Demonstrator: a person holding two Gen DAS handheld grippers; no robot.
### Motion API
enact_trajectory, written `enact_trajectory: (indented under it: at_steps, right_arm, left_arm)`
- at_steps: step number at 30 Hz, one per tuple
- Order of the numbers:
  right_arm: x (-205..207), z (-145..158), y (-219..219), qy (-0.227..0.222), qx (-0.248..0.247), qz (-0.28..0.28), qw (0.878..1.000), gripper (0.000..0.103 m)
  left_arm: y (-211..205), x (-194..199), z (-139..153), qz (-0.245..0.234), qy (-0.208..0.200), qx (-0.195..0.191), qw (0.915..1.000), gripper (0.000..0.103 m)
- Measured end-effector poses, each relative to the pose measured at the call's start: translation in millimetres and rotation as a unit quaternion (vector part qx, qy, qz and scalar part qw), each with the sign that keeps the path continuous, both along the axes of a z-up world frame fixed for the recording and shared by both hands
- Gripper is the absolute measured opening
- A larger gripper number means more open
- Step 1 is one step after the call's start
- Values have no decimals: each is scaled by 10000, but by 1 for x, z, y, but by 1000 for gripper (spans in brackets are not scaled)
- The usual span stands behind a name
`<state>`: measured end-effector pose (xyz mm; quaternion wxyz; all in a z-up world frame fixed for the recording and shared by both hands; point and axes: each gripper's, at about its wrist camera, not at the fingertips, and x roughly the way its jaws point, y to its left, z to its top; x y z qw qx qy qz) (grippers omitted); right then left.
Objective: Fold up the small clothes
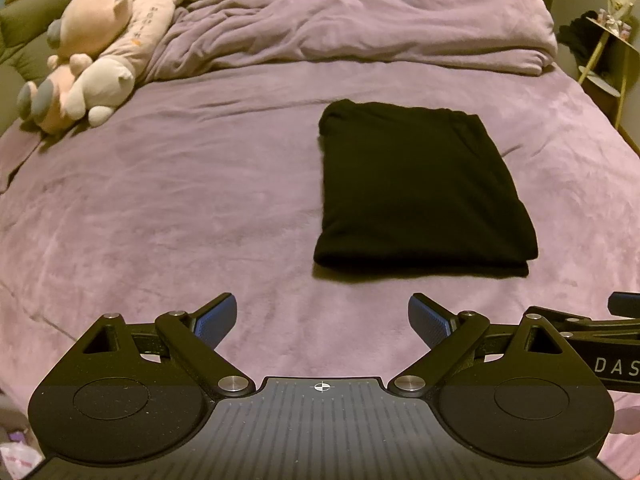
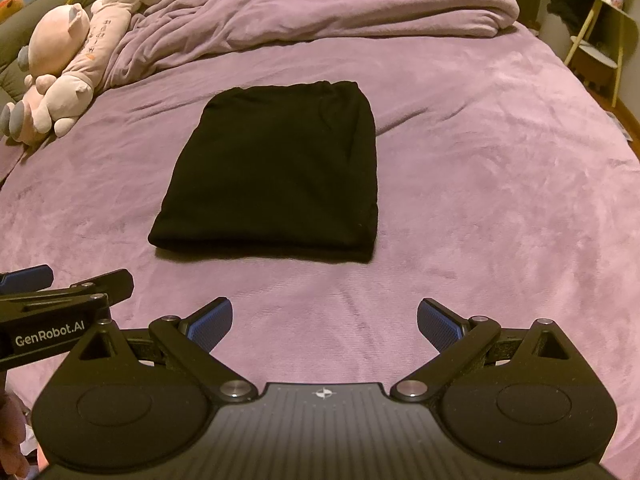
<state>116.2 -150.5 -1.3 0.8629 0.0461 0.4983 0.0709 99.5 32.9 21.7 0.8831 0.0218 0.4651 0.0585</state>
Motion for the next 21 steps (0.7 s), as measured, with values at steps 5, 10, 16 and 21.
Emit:
enact_trajectory:
  at_steps: [5,10,16,21]
  right_arm:
    - [1,-1,-1,12,9,4,10000,99]
    - [2,-2,-2,24,14,15,10000,99]
    - [2,-3,-2,25,14,16,10000,99]
    - [3,-7,-3,57,14,-17,10000,99]
  left_arm:
    - [-2,1,-1,-37,-8,62,10000,96]
    - [-4,2,-1,-62,0,59,10000,96]
    - [-7,3,-2,-61,-36,149,9999,96]
    - [-5,3,-2,-73,-87,112,9999,96]
